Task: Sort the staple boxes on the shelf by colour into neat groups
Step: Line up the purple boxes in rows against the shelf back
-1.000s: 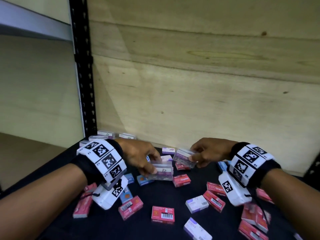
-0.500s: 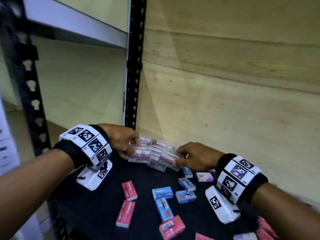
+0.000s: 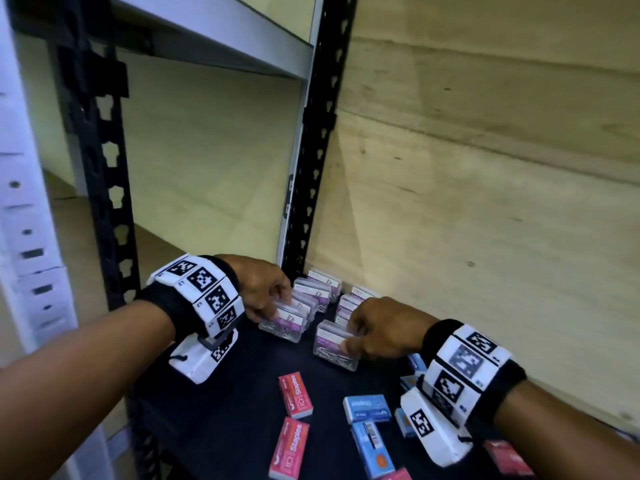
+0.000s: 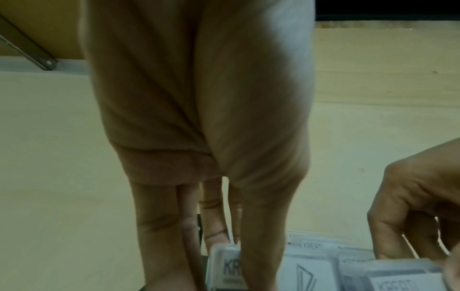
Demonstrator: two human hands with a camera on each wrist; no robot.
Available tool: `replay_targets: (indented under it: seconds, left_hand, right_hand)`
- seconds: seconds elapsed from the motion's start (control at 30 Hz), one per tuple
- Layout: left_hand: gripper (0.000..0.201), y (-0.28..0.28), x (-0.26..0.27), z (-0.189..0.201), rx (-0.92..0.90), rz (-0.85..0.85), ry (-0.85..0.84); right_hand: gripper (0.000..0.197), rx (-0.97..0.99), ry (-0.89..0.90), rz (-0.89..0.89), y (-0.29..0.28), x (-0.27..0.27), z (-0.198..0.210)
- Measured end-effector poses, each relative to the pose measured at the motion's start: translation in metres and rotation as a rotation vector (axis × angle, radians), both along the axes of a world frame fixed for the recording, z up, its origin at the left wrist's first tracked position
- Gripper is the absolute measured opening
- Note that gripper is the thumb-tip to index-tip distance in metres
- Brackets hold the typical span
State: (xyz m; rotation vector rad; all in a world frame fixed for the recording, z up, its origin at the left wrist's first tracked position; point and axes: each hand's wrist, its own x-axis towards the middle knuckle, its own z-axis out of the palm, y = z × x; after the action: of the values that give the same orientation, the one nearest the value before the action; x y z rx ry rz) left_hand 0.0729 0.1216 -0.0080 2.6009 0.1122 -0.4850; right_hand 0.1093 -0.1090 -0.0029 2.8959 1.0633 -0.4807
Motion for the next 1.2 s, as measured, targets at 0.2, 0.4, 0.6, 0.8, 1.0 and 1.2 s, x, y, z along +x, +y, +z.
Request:
replay_targets:
  seconds: [0.2,0.4,0.6,0.8,1.0,1.2]
  left_hand:
    - [0.03,0.002,0.002,-0.005,0.047,-0.028,-0.003]
    - [0.029,0.001,-0.003,-0.003,0.167,-0.051,-0.03]
    - [0.041,-0.007,-0.014,0.013,0.42,-0.105,-0.17]
    - [0.026,-0.021,-0.033,0.015,0.294,-0.262,-0.19]
    - [0.052,-0.034,-0.046,-0.009,0.196,-0.419,-0.028]
    - [0.044,-0.035,-0.053,-0.023,0.182,-0.424,0.016]
  right_hand:
    - [0.032,0.014,-0.011,-0.037,0.002,-0.004,0.001]
    - [0.03,0.043,-0.058,-0.05,0.002,-0.006,0.001]
    - [0.038,0.054,-0.177,-0.017,-0.003,-0.01,0.004]
    - [0.026,0.129,-0.039,0.151,-0.009,-0.037,0.006]
    - [0.043,0.014,0.146,0.251,-0.006,-0.068,-0.004]
    - [0.058,-0.104,0.089,0.296,0.002,-0.088,-0.012]
